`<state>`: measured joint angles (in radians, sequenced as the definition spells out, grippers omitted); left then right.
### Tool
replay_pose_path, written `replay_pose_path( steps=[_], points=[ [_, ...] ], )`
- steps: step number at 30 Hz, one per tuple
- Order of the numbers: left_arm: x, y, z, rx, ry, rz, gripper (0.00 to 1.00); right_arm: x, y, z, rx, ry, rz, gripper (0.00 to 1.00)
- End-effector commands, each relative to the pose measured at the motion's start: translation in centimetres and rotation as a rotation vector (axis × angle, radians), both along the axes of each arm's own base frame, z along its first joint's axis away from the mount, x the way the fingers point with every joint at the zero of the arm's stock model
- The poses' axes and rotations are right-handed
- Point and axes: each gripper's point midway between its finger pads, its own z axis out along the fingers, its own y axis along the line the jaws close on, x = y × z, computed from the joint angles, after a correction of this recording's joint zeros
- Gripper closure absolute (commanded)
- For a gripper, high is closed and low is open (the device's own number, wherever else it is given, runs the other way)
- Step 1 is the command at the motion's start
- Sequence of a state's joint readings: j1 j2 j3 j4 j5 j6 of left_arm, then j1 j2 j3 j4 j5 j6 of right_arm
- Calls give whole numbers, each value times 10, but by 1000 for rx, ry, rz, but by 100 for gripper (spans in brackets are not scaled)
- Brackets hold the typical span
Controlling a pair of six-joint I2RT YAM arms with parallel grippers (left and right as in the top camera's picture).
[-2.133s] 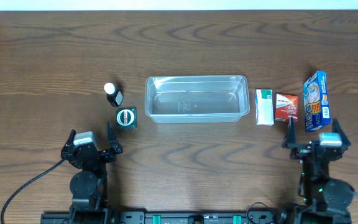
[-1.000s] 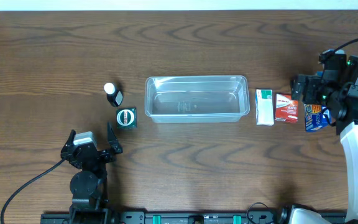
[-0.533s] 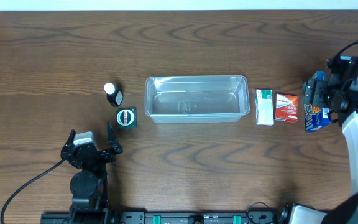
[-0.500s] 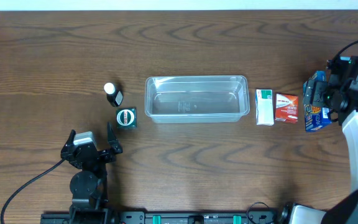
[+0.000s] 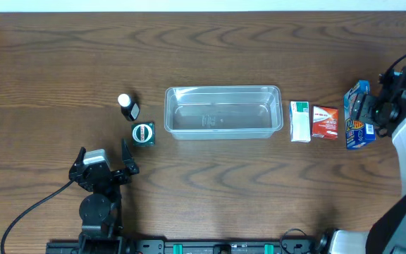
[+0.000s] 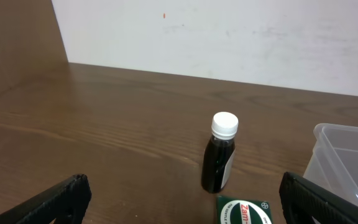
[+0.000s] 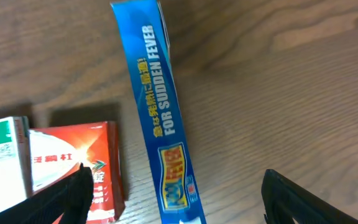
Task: Pack container
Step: 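Reach the right gripper to the tall blue box at the right, then close the right gripper on the blue box and lift it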
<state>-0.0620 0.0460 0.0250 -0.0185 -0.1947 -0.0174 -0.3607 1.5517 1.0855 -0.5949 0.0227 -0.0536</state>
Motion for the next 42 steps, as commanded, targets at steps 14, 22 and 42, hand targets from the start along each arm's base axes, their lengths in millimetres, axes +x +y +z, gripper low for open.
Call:
replay_pose_path(
  steps=[14, 22, 42],
  points=[
    [-2, 5, -18, 24, 58, 24, 2, 5, -6, -26, 24, 36, -32, 46],
    [-2, 5, -18, 24, 58, 24, 2, 9, -7, -42, 34, 58, -36, 59],
    [-2, 5, -18, 25, 58, 24, 2, 23, -4, -12, 50, -43, -39, 99]
  ],
)
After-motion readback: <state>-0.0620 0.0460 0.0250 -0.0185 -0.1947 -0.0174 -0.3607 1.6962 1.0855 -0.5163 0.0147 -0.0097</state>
